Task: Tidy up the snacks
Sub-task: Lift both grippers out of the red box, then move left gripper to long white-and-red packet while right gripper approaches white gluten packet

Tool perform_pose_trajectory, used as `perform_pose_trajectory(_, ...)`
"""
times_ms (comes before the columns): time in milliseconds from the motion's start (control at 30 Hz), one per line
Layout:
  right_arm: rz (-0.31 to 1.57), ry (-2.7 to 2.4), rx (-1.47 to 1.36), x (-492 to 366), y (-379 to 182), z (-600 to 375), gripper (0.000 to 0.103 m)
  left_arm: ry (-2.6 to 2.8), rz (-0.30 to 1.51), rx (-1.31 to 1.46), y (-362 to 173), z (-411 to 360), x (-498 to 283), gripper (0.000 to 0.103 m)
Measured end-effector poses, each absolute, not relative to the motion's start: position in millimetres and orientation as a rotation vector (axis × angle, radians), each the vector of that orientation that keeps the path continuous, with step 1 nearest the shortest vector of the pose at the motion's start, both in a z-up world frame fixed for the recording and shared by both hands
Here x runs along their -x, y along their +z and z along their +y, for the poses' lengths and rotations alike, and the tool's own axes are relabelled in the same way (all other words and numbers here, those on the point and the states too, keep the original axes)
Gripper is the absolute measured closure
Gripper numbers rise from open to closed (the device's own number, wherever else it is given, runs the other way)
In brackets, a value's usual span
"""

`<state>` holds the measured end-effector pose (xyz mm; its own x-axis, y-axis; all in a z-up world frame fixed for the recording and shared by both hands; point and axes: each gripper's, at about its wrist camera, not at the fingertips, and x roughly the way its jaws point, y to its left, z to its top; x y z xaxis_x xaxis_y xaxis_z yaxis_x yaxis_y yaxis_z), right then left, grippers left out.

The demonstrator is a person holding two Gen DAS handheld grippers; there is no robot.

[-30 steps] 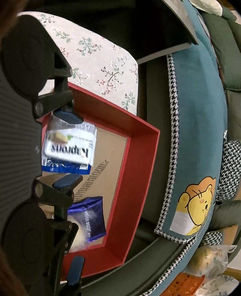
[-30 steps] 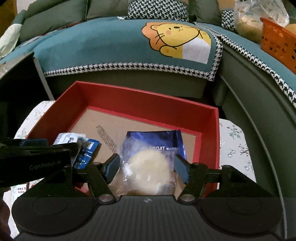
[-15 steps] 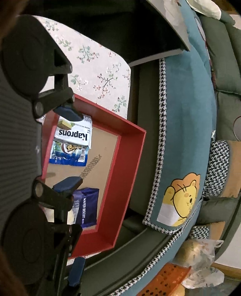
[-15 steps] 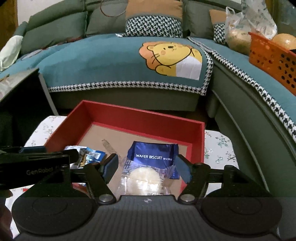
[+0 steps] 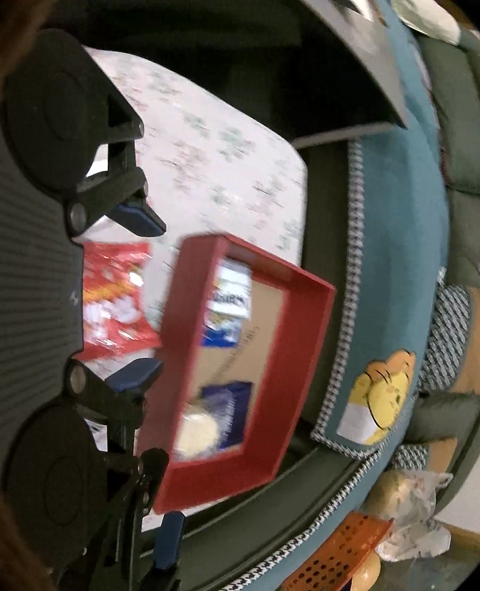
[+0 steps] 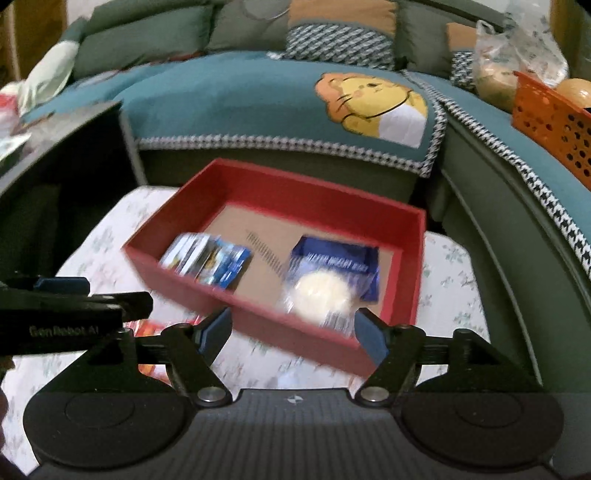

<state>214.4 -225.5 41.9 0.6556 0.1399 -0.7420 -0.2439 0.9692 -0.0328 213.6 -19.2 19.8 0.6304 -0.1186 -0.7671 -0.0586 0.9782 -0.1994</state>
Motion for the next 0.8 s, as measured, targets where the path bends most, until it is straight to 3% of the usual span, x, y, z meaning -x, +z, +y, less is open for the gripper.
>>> perform_pose_trajectory(467, 0.883, 0.333, 0.212, -167, 34, -196, 0.023, 0.126, 1.07, 0.426, -44, 19, -182, 0.021)
perform_pose_trajectory(667, 0.891, 0.329, 0.206, -171, 32, -206, 0.023, 0.189, 1.085, 0.378, -61, 5, -187, 0.013)
perform_pose_trajectory(800, 0.905, 0.318, 0.21, -173, 30, -213, 0.023, 0.21, 1.081, 0.314, -60, -1, -186, 0.026)
